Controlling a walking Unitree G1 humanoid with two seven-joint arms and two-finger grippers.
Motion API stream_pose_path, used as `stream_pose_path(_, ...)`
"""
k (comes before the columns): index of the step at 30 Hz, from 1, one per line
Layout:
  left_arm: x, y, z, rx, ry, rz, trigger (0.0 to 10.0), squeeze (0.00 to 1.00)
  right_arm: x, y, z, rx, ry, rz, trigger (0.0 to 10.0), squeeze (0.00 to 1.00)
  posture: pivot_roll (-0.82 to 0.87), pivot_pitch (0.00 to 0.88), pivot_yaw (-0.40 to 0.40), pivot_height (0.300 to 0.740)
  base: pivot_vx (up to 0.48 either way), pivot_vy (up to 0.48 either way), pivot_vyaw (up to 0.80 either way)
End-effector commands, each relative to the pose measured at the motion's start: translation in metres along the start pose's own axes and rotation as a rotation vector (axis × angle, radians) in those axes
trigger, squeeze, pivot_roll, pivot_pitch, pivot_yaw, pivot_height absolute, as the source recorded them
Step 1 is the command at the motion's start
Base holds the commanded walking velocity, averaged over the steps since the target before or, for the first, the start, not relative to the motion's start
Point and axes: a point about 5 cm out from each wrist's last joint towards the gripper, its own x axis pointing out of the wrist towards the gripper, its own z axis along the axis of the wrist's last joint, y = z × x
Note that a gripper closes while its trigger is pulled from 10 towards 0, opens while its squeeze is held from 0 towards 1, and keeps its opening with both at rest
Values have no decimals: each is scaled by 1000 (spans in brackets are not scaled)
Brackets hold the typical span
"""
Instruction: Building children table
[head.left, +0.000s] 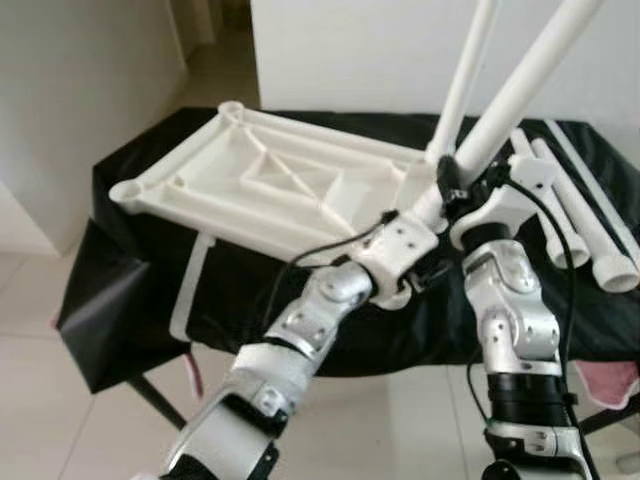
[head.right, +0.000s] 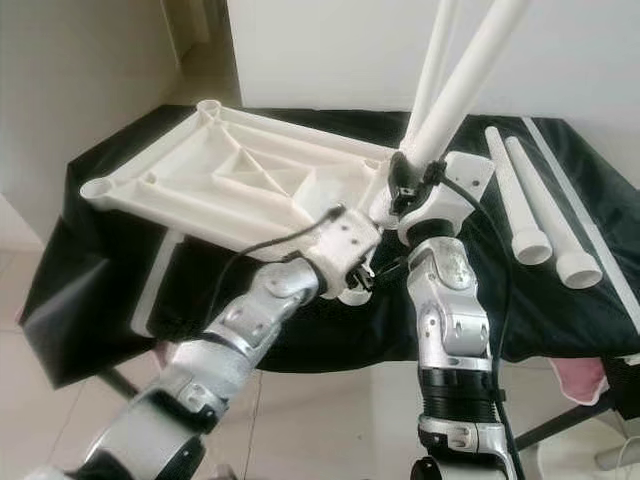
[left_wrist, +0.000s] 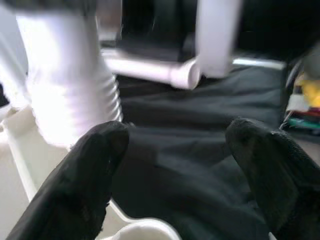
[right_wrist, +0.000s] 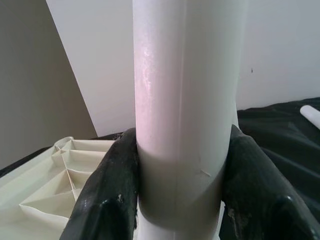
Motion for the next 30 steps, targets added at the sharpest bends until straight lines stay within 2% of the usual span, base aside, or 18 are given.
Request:
stream_pose_path(1,-6,-4,4,-18,-27,-85,10000,0,2,-1,1,-8,4,-5,10000,0,-69,23,-23,740,0,0,0)
stream_pose_path(4,-11,-6,3,-21,-30,-121,10000,0,3,-1,1,-8,4,-5,10000,0,-68,25,-23,740,0,0,0)
stream_pose_path(5,-23,-10,-8,6,18,-177,10000,0,3,-1,1,-9,3,-5,10000,0,-67,26,-22,740,0,0,0)
stream_pose_path(9,-33,-12,-22,8,89,-223,10000,0,4,-1,2,-10,3,-4,10000,0,-66,27,-22,740,0,0,0)
stream_pose_path(12,-42,-5,-50,77,269,-183,10000,0,4,-1,2,-10,2,-4,10000,0,-69,32,-21,740,0,0,0)
stream_pose_path(14,-45,0,-59,86,339,-155,10000,0,3,-1,3,-10,1,-5,10000,0,-71,33,-21,740,0,0,0)
stream_pose_path(18,-46,4,-61,82,361,-124,10000,0,3,-1,3,-11,1,-5,10000,0,-73,35,-22,740,0,0,0)
stream_pose_path(21,-43,22,-60,82,402,3,10000,0,3,-2,4,-15,0,-8,10000,0,-83,36,-22,740,0,0,0)
stream_pose_path(24,-43,31,-59,82,413,52,10000,0,3,-3,5,-18,-2,-10,10000,0,-86,35,-21,740,0,0,0)
stream_pose_path(30,-39,32,-60,102,430,45,10000,0,3,-4,5,-20,-3,-13,10000,0,-89,33,-21,740,0,0,0)
